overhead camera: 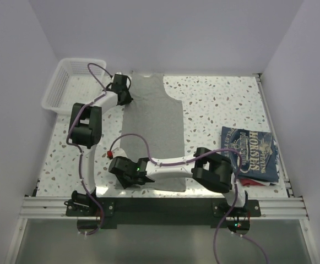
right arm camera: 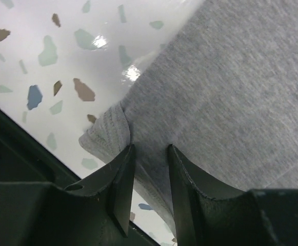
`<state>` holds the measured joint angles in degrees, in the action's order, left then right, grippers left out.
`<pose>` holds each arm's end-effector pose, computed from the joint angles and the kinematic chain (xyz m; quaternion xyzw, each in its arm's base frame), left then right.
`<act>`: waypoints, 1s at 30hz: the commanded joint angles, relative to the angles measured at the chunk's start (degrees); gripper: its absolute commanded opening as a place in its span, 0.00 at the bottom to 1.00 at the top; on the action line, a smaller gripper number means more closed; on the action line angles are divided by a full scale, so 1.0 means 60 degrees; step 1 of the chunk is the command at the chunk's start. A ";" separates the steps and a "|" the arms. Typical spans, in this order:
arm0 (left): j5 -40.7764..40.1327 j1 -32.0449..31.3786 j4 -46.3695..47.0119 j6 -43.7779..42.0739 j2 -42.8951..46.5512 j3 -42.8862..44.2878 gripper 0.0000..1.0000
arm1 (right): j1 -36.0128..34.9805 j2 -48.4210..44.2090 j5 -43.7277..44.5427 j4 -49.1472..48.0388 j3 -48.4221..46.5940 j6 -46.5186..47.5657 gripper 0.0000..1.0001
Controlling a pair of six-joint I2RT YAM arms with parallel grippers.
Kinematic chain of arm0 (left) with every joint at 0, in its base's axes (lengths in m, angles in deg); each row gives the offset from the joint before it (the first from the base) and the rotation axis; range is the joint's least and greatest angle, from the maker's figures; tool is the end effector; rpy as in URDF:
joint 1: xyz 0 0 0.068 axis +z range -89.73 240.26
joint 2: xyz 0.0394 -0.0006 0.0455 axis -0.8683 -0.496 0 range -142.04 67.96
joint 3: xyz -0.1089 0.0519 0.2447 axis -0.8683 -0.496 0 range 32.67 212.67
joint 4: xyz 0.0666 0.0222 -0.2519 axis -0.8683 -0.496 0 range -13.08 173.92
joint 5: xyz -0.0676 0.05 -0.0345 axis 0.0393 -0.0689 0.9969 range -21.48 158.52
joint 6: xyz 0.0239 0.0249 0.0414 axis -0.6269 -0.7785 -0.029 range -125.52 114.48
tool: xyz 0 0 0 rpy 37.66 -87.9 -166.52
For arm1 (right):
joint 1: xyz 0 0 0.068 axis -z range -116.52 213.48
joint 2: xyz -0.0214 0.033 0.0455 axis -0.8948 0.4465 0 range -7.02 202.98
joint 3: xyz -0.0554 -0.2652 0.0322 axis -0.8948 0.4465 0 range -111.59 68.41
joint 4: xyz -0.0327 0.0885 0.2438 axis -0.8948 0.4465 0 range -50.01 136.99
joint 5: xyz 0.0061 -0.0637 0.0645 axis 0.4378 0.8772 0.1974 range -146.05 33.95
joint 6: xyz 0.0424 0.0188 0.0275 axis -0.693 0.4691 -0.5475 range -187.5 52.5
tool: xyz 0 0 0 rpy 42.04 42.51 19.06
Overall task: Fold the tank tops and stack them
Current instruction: Fold the tank top
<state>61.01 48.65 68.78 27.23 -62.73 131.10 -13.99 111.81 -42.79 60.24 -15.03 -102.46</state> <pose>0.4959 -0.0971 0.1532 -0.1939 0.9095 -0.0804 0.3587 0.1041 0.4307 0.1622 -0.3122 0.8968 0.1826 0.2548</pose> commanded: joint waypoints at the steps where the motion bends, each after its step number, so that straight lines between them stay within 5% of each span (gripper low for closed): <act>1: -0.0082 0.0149 -0.0262 -0.0200 0.0395 -0.0760 0.14 | -0.0140 -0.0116 -0.0685 -0.0255 -0.0361 -0.0194 0.36; 6: 0.0006 0.0134 -0.0158 -0.0200 0.0834 -0.1142 0.16 | -0.0111 -0.0643 -0.0293 -0.0329 -0.0113 -0.0121 0.37; 15: 0.0825 0.0105 0.0223 -0.0449 0.2063 -0.0952 0.43 | 0.1529 -0.3101 0.0367 -0.0228 0.0825 0.0332 0.48; 18: 0.0900 0.0003 0.0179 -0.0435 0.2606 -0.0922 0.46 | 0.2479 -0.3763 0.0515 0.0374 0.0840 0.0436 0.48; 23: 0.0477 -0.0873 0.0047 -0.0200 0.3965 -0.1869 0.45 | 0.5656 -0.3824 -0.0450 0.1018 0.0519 0.0831 0.46; 30: 0.0035 -0.2807 0.0602 0.0561 0.6121 -0.4538 0.35 | 0.8750 -0.1526 -0.2033 0.0756 -0.1264 0.1490 0.43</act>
<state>62.23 36.04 70.58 28.13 -30.69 109.50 35.29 97.12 -48.65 63.52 -17.15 -96.54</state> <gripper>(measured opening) 0.366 0.439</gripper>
